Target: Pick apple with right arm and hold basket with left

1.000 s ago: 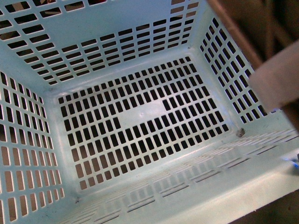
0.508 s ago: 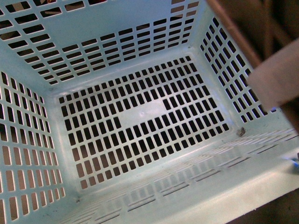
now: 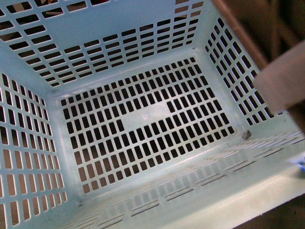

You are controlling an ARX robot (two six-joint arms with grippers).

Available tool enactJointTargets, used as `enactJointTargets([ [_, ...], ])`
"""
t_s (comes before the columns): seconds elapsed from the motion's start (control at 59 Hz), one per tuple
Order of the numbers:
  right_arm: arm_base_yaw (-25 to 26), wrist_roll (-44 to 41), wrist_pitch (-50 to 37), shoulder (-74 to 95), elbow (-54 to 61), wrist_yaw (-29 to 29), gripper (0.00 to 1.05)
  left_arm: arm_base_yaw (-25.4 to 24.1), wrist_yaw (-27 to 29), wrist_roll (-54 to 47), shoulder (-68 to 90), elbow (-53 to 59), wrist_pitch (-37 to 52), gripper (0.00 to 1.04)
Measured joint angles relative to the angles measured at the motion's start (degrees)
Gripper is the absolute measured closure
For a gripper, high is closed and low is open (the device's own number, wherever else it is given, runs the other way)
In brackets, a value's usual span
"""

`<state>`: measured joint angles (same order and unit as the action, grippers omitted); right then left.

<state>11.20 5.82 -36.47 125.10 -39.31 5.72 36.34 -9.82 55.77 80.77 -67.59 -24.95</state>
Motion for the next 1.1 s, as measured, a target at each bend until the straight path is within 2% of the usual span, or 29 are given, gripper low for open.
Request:
enactJointTargets([
  [0.339,0.11,-3.56,9.25,-31.80,8.79,-2.67,0.24,0.00,0.00,0.00,0.00,0.00,0.00,0.90],
  [0.61,-4.59,-3.56,17.03,-54.18,8.11,-0.85,0.24,0.00,-0.02,0.00,0.00,0.00,0.00,0.90],
  [0.797,-13.16,-2.23,18.73,-63.41,5.57,3.19,0.24,0.00,0.00,0.00,0.00,0.00,0.00,0.90],
  [1.102,-25.59,2.21,19.58,-65.37,4.92,4.17,0.24,0.00,-0.02,0.00,0.00,0.00,0.00,0.90],
])
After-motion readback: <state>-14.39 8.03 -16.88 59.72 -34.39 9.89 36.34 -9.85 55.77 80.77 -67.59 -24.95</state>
